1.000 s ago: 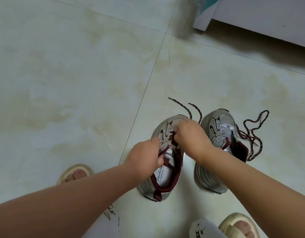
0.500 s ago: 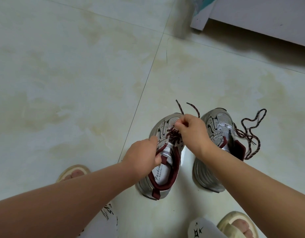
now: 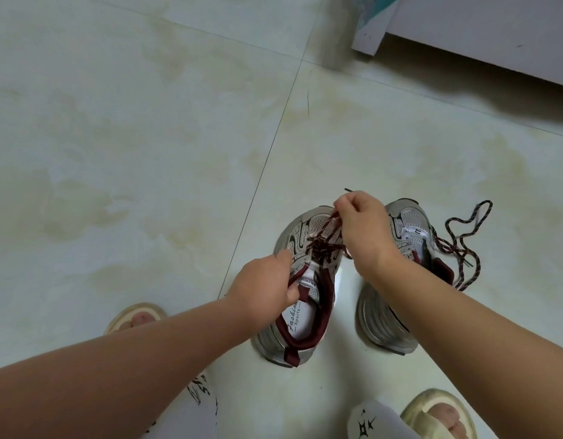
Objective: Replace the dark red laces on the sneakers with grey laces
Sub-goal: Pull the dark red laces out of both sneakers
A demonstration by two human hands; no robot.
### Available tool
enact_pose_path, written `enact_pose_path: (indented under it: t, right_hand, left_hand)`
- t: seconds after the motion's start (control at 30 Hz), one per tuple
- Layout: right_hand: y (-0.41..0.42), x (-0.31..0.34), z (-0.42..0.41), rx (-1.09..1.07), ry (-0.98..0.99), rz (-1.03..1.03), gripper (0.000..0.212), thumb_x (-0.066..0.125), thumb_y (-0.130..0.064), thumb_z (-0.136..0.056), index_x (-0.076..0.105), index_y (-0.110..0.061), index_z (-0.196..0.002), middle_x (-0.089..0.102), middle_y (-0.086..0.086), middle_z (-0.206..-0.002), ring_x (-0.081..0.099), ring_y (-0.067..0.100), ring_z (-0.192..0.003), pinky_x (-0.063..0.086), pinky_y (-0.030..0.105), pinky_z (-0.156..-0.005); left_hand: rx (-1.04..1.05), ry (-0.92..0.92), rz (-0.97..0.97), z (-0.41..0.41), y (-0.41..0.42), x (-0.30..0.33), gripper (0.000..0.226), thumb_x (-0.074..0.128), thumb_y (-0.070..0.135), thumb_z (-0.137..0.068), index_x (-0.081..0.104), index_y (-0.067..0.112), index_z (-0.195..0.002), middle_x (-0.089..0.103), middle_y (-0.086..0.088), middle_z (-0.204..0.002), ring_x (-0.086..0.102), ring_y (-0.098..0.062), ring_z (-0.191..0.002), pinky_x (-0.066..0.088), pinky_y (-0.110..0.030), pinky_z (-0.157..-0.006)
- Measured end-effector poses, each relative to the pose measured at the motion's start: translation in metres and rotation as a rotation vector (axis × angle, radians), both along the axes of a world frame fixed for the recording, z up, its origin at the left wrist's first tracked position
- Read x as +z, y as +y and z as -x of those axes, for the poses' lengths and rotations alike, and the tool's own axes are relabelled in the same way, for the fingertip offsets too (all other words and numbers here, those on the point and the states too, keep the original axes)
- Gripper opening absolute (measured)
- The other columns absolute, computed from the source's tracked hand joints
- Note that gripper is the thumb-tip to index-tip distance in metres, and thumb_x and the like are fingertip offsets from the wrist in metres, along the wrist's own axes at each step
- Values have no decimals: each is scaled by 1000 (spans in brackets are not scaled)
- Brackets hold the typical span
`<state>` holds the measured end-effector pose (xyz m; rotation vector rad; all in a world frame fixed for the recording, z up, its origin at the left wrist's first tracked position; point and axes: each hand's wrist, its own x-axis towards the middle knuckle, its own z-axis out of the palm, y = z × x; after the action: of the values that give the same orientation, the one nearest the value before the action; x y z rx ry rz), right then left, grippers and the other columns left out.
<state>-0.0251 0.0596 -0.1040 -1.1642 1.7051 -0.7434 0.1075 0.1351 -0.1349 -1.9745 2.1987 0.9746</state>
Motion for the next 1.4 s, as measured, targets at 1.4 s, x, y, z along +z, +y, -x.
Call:
enact_pose_path:
  t: [1.4]
  right_hand:
    - [1,6,33,-276,-110,15,28,35,-12,-98,48,-12,-73,55,2,-63,51,18,-66,43,33,-71]
  left_hand:
    - [4,10,2,2,-1,2,20,50,30,-89,41,13,-98,57,-5,-89,49,-23,-73,35,-29,-63]
